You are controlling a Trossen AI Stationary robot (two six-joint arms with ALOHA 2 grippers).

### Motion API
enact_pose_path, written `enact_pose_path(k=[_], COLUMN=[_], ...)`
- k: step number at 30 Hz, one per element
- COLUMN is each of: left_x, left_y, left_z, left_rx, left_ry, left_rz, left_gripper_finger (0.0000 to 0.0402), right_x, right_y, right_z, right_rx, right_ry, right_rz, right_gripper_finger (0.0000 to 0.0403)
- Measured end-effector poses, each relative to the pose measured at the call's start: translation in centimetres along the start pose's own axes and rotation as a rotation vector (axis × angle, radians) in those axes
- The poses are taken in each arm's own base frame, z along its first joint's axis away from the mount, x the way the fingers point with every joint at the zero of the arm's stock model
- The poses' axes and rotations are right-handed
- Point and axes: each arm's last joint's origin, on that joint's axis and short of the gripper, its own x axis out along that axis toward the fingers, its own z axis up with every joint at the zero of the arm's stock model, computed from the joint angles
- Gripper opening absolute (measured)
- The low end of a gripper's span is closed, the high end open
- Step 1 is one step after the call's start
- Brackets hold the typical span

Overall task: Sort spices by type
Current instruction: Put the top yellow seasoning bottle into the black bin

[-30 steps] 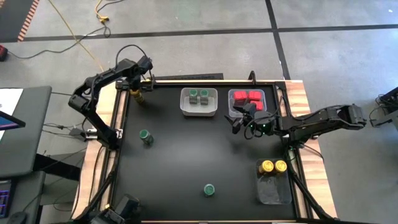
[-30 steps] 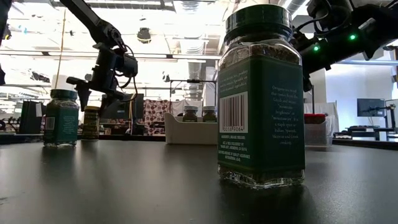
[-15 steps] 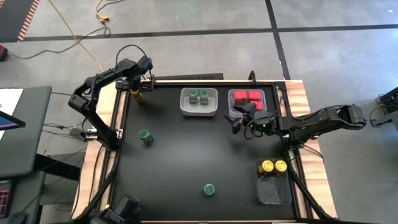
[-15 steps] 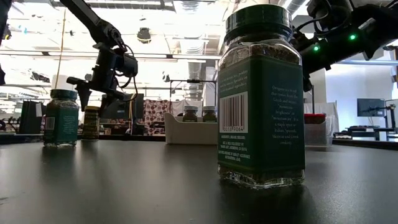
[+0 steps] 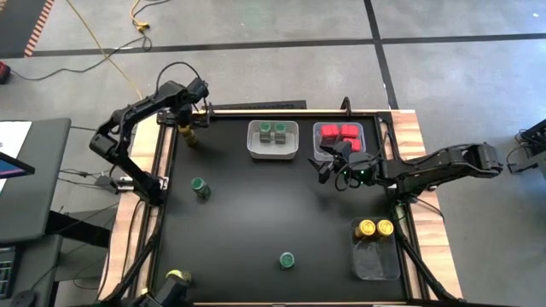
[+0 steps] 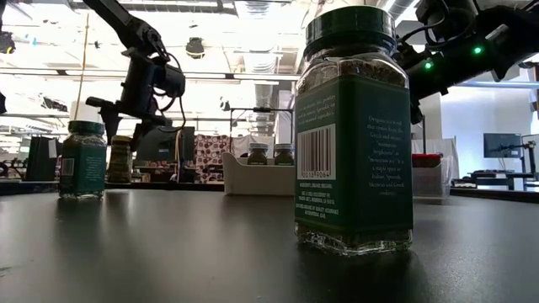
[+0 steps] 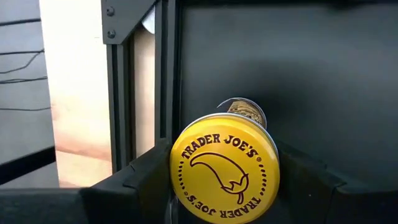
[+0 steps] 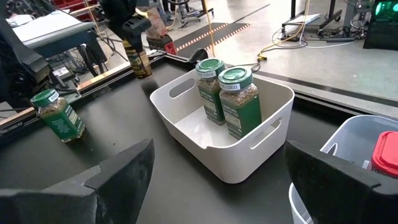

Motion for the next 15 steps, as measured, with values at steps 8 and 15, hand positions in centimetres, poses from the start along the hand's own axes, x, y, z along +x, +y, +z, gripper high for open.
enact_pose_path(k=[8,15], left_x=[-2.0,-5.2], left_y=[-1.5,-4.0], left_z=[-2.3,-6.7], left_rx=[0.024,0.089], left_ry=[-0.005,-0.034], left_rz=[-0.039,-0.116], left_gripper_finger=[0.0233,0.0233], right_x=[0.0,-0.5], right_y=[0.0,0.3], right_z=[0.0,0.5], right_rx=[-0.008,0.006], right_ry=[0.000,-0.019], right_rz=[-0.001,0.038], right_gripper_finger=[0.0386,0.0386])
